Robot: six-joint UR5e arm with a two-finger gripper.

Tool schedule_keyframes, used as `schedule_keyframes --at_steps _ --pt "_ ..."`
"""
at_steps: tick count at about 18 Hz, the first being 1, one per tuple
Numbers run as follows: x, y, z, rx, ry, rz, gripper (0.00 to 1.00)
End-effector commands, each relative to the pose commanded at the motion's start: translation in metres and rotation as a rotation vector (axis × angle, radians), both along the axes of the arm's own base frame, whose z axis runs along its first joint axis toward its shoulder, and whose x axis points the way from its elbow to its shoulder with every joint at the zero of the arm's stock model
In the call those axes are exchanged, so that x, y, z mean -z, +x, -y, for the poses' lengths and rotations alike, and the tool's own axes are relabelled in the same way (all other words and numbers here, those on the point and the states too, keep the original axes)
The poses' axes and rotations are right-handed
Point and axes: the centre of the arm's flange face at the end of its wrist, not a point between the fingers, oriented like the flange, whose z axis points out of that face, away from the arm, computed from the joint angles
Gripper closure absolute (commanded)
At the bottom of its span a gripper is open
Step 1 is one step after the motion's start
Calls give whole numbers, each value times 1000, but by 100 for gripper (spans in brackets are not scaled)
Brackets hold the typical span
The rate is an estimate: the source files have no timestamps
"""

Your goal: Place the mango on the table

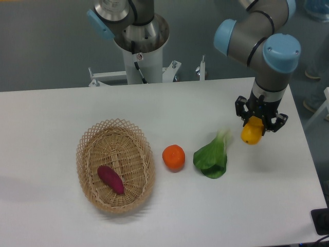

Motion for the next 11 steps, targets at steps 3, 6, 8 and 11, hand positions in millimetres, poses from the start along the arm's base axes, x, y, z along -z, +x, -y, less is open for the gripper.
schedule_keyframes --at_steps 3,6,8,11 --pt "0 0 -1 0 -1 0 70" --pt "1 1 -2 -3 0 -2 69" --pt "1 1 -2 -9 2 -1 69" --pt "1 1 -5 -7 10 1 68"
